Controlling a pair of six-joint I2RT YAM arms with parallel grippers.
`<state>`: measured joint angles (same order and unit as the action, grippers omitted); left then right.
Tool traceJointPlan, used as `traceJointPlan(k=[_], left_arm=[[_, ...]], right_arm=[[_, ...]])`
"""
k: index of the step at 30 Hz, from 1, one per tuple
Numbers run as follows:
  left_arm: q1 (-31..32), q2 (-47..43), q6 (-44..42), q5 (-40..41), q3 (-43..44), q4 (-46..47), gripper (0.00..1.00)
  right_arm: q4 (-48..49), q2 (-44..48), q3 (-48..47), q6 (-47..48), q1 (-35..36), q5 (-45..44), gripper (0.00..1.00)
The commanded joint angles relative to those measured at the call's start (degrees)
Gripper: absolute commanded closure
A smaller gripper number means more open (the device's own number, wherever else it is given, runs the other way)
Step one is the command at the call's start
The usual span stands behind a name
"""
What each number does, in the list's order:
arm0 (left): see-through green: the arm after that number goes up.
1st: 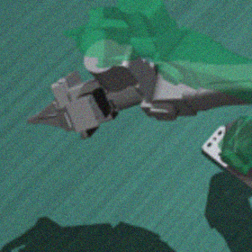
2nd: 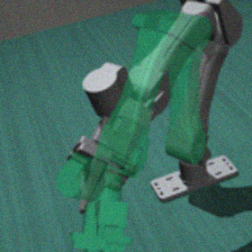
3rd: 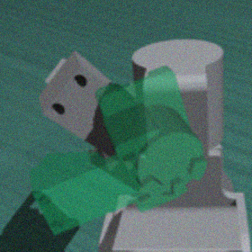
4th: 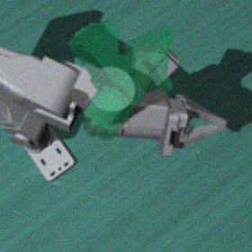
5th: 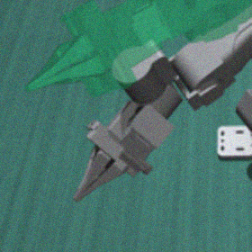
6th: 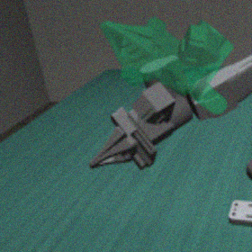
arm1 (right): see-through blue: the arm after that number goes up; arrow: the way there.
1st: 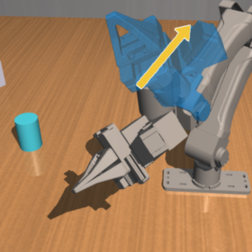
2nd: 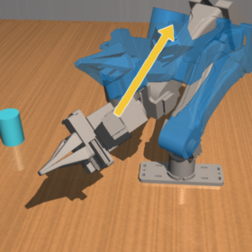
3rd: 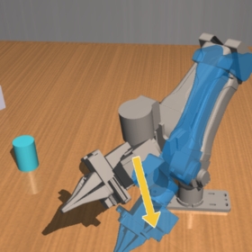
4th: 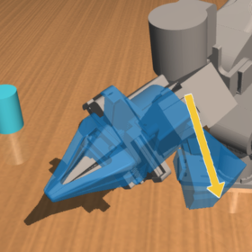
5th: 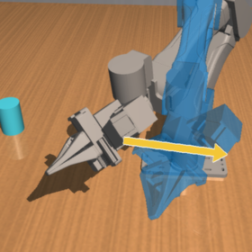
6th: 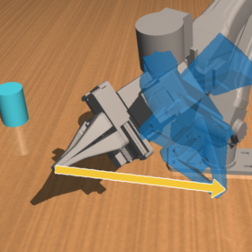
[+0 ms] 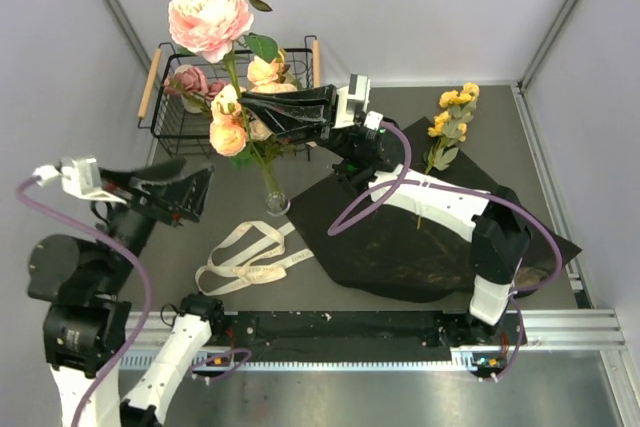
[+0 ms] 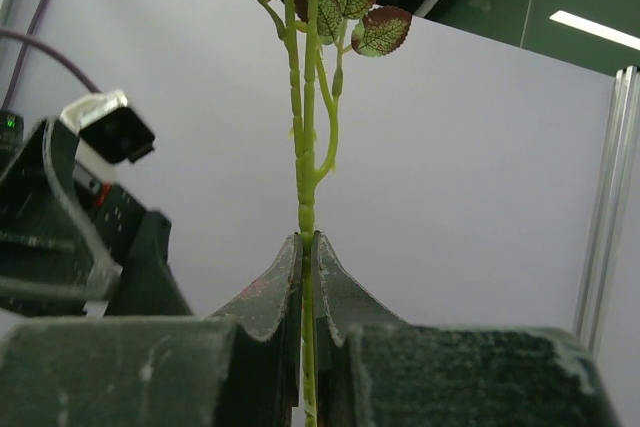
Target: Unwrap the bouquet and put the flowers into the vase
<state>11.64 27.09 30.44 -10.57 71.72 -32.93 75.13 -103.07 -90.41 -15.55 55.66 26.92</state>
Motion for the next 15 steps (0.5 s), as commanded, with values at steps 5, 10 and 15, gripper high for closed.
traceJointPlan(k=[5, 10, 15], left_arm=[[0.05, 20.1, -6.0, -9.82, 18.62, 3.48, 0.22], [0.05, 26.07, -2.24, -18.6, 23.9, 7.88, 0.13], [0.05, 27.14, -0.38, -18.96, 24.87, 11.64, 0.12]], right_arm=[[1.33, 1.91, -1.35, -3.43, 0.5, -0.2, 1.0], [0.63, 2.52, -1.0, -3.96, 0.42, 0.42, 1.0], [-0.25, 3.05, -0.73, -3.61, 0.85, 0.77, 1.0]])
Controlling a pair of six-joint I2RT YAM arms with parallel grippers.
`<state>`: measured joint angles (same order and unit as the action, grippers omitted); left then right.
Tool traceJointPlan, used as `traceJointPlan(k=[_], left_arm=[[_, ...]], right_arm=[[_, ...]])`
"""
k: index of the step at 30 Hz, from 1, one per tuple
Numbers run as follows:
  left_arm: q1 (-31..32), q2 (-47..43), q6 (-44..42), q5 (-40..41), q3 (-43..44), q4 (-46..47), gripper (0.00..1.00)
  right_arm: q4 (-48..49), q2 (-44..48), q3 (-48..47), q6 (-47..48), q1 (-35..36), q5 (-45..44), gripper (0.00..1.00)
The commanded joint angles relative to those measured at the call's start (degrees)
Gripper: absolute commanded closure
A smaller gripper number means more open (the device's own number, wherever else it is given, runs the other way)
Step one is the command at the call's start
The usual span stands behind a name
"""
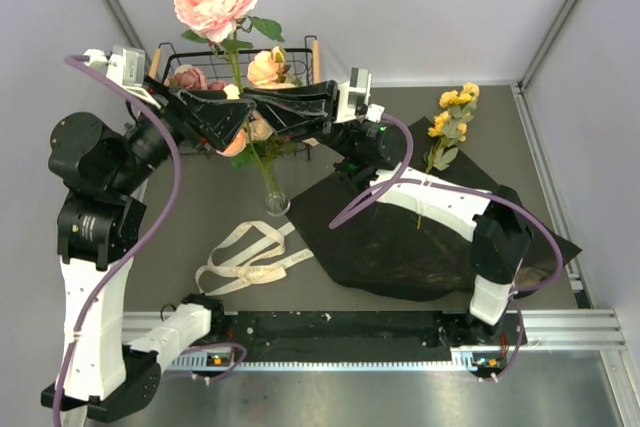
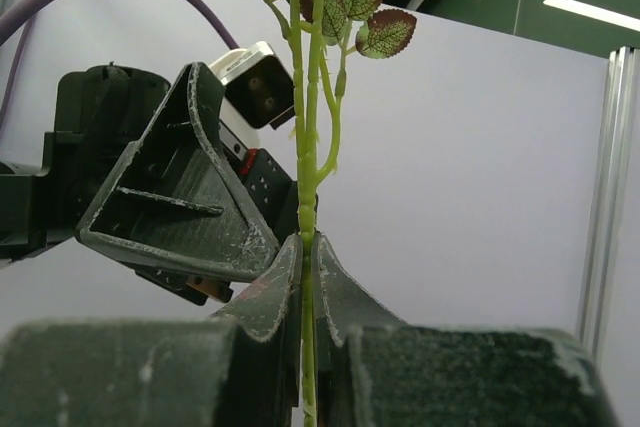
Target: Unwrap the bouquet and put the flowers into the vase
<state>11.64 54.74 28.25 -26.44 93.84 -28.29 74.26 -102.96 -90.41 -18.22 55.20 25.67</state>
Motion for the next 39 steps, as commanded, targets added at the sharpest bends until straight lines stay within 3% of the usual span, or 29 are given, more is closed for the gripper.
traceJointPlan(k=[1, 9, 20, 28, 29, 33, 34, 35, 36, 37, 39], left_arm=[[0.05, -0.43, 2.16, -3.53, 2.92, 7.63, 0.14], [0.05, -2.53, 2.51, -4.42, 2.84, 9.04, 0.05], [0.05, 0.1, 3.65, -3.8, 4.51, 11.42, 0.33], [0.05, 0.98, 3.74, -4.41, 4.33, 11.33, 0.44], [0.05, 0.98, 3.74, -4.5, 4.33, 11.59, 0.47], [0.05, 0.9, 3.31, -5.03, 4.68, 12.47, 0.86], [0.05, 0.63, 2.95, -4.85, 4.6, 12.39, 0.91], [0.05, 0.28, 1.47, -4.94, 4.59, 12.12, 0.93], [0.05, 0.02, 0.67, -6.07, 4.59, 12.21, 0.95], [0.05, -0.16, -0.29, -6.78, 4.77, 11.95, 0.97], [0.05, -0.25, -2.4, -8.1, 5.56, 10.9, 1.0]], right_arm=[[0.45, 2.85, -0.82, -0.86, 1.31, 2.1, 1.0], [-0.78, 3.11, -0.73, -0.85, 1.58, 2.45, 1.0], [-2.28, 4.17, -0.38, -0.06, 2.37, 3.51, 1.0], [-2.89, 4.43, -0.47, -0.06, 2.81, 4.21, 1.0], [-3.24, 4.52, -0.55, 0.02, 2.9, 4.65, 1.0], [-4.38, 5.13, 0.14, -0.15, 2.98, 4.57, 1.0], [-4.65, 5.57, 0.67, -0.59, 2.98, 4.13, 1.0], [-5.17, 6.27, 2.07, -0.76, 3.07, 2.82, 0.97], [-5.96, 8.19, 3.13, -0.85, 2.9, 2.11, 0.87], [-6.23, 9.43, 4.53, -0.77, 2.98, 1.41, 0.62], [-8.06, 13.72, 9.36, -0.59, 2.98, -1.14, 0.44]])
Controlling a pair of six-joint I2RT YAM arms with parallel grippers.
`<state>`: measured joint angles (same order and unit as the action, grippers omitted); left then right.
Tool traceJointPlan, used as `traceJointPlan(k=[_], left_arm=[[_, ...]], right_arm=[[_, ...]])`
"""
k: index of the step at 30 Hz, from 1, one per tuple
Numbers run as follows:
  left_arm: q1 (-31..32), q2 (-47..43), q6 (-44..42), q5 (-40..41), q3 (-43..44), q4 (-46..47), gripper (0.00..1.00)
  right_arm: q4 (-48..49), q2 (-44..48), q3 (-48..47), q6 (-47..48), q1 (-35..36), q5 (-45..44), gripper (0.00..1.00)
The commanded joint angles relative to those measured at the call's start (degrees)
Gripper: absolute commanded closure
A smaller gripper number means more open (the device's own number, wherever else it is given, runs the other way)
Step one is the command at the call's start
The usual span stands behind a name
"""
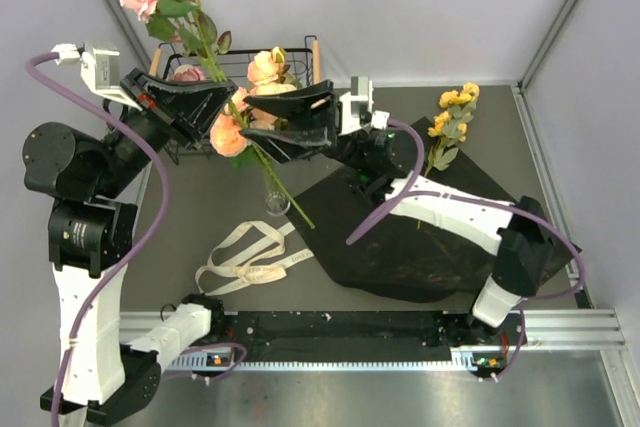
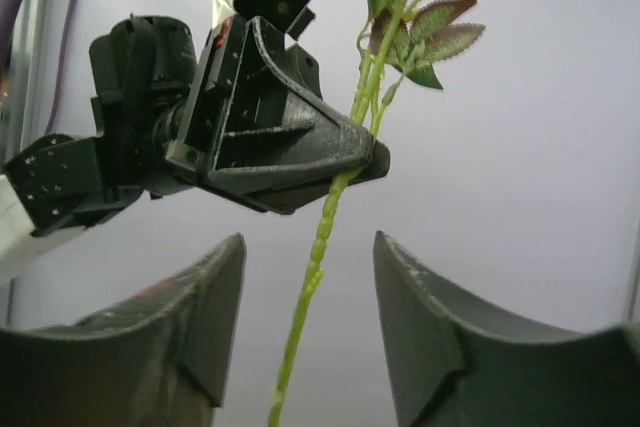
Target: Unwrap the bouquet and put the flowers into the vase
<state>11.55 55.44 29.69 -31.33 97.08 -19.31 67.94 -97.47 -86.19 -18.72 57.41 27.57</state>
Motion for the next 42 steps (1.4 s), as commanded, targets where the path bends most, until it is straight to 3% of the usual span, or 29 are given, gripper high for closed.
traceJointPlan(k=[1, 7, 12, 20, 23, 28, 36, 42], left_arm=[[0.14, -0.86, -4.55, -3.82, 2.67, 0.95, 1.0], [0.14, -2.35, -13.16, -8.04, 2.95, -0.64, 1.0], [0.14, -4.99, -19.49, -8.22, 0.92, 1.21, 1.0], [0.14, -4.72, -21.78, -5.06, 0.13, 4.54, 1.0], [0.14, -5.16, -22.48, -4.79, -0.66, 6.04, 1.0], [0.14, -5.25, -24.5, -4.62, -0.57, 5.95, 1.0], [0.14, -7.02, -25.47, -2.51, -5.32, 9.82, 1.0], [0.14, -6.31, -25.12, -3.12, -5.84, 10.34, 1.0]], right_arm=[[-2.89, 9.91, 6.55, 0.17, 0.78, -3.83, 0.38], [-13.68, 21.77, 18.68, 6.66, 0.78, -7.88, 0.27], [-22.31, 26.19, 26.07, 12.39, 0.51, -8.67, 0.26], [-26.81, 25.14, 34.15, 16.43, -0.1, -9.73, 0.36], [-19.45, 21.46, 39.84, 16.17, -0.36, -11.92, 0.41], [1.6, 8.74, 45.15, 14.77, -1.07, -18.34, 0.28], [17.74, -13.25, 34.61, 20.57, -1.86, -24.58, 0.09], [16.96, -20.91, 25.91, 18.19, -3.53, -21.77, 0.09]])
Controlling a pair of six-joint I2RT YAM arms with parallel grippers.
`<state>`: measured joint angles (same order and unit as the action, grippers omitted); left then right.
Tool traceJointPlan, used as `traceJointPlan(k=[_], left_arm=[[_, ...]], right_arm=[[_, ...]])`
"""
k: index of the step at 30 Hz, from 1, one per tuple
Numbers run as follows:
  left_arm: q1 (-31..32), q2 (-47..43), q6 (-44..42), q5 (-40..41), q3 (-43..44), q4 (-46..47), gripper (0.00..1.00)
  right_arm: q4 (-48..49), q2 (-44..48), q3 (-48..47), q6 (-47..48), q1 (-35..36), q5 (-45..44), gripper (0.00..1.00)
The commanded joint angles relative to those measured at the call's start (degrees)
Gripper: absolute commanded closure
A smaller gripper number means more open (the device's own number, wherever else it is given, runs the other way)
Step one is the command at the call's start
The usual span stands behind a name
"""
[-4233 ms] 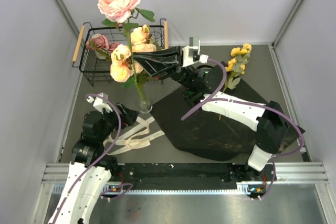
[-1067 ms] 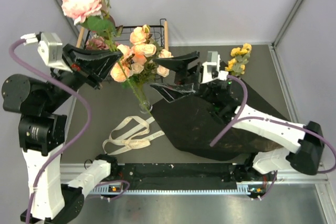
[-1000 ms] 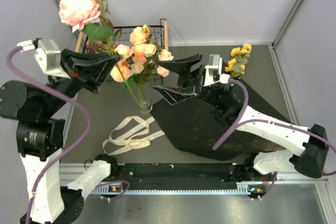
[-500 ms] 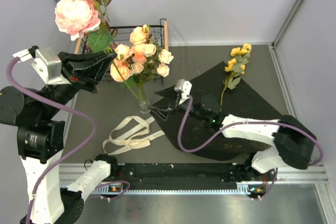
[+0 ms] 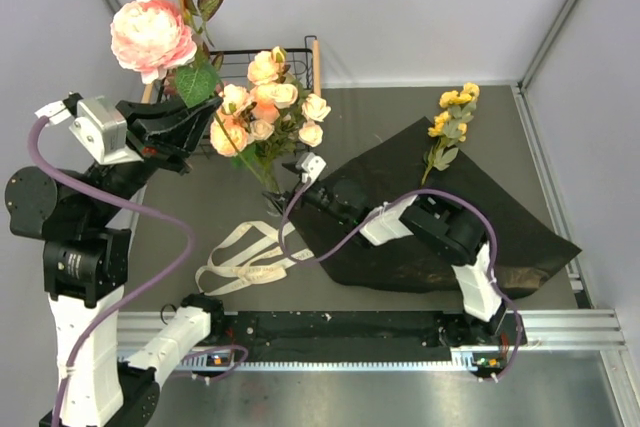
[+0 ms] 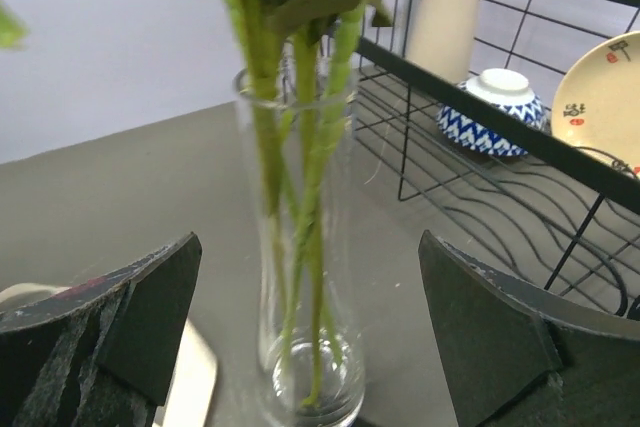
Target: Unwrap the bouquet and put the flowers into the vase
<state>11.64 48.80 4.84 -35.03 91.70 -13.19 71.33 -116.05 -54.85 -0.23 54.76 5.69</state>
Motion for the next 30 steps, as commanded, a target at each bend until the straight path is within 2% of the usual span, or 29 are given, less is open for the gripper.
traceJointPlan(k=[1, 8, 18, 26, 30], left_arm=[[0.05, 0.42, -0.01, 0.66, -0.56, 4.66, 1.0], [0.05, 0.95, 0.26, 0.05, -1.79, 6.68, 1.0], [0.05, 1.48, -3.26, -1.09, -3.54, 8.88, 1.0], [0.05, 1.13, -5.9, -1.98, -7.14, 11.17, 1.0], [0.05, 0.6, -5.98, -1.8, -8.73, 12.75, 1.0]], right_arm=[[13.31, -2.95, -6.75, -0.04, -0.97, 0.37, 0.09], [12.52, -5.41, -9.13, 0.85, -1.32, 2.3, 0.15], [11.64, -7.0, -10.98, 1.11, -1.32, 5.03, 0.39], [11.11, -8.05, -12.12, 1.02, -1.76, 6.35, 0.53], [10.85, -8.31, -12.21, 0.85, -2.03, 6.87, 0.66]])
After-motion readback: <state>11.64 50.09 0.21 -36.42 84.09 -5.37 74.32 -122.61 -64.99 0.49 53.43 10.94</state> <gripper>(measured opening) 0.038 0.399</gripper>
